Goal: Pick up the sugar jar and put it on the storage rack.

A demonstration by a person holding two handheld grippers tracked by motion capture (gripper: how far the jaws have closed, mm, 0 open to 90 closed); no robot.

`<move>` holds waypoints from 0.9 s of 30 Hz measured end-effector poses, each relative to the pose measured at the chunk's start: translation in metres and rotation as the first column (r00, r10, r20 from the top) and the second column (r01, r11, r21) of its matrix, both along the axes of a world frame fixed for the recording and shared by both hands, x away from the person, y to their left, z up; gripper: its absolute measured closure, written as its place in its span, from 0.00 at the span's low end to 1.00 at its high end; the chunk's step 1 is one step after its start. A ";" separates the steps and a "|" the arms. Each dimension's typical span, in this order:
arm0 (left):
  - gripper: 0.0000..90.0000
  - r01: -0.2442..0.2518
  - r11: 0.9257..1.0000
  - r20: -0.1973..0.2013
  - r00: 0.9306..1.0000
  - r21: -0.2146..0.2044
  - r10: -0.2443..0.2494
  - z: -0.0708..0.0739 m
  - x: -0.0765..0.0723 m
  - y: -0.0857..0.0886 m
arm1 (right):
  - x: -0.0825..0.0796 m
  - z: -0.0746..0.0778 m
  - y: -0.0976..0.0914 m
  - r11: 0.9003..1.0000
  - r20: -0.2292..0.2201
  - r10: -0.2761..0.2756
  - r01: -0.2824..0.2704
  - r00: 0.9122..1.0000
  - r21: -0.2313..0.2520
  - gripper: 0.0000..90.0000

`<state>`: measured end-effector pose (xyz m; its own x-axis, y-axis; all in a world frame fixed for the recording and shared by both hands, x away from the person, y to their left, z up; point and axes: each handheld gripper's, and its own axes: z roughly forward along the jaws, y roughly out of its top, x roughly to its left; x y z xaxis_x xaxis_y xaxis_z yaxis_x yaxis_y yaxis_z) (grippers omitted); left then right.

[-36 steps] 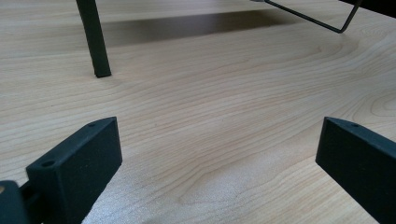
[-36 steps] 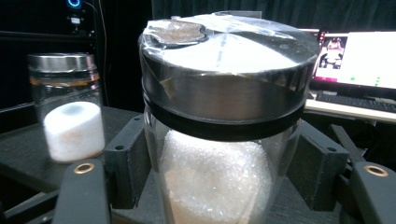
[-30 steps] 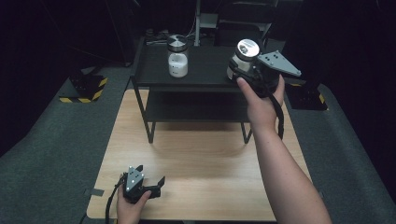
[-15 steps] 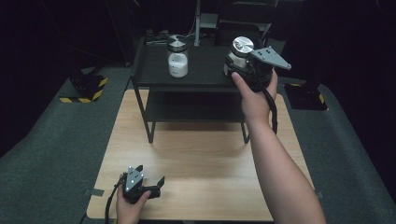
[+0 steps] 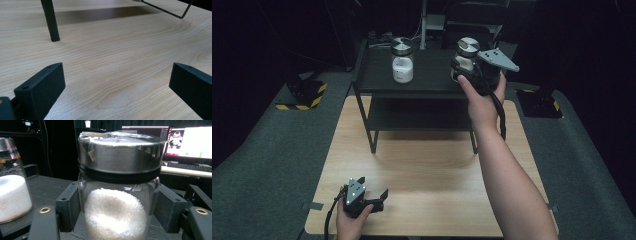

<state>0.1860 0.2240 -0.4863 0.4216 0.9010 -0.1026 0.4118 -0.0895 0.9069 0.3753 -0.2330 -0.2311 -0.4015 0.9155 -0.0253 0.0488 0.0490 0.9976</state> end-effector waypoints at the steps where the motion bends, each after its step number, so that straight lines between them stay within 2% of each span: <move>1: 0.01 0.001 1.000 0.000 1.000 0.003 -0.001 0.000 0.000 0.000 | 0.001 -0.001 0.000 1.000 0.001 0.001 -0.001 1.000 0.003 0.34; 12: 0.01 0.007 1.000 -0.002 1.000 0.006 -0.007 0.001 0.001 0.000 | 0.005 -0.006 0.001 1.000 0.009 0.001 -0.001 1.000 0.011 0.34; 27: 0.01 0.008 1.000 -0.001 1.000 0.006 -0.008 0.001 0.002 0.000 | 0.005 -0.003 0.000 1.000 -0.003 0.007 -0.007 1.000 0.009 0.34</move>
<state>0.1875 0.2242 -0.4857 0.4285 0.8982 -0.0981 0.4122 -0.0977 0.9058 0.3808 -0.2328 -0.2342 -0.4077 0.9130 -0.0154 0.0517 0.0399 0.9979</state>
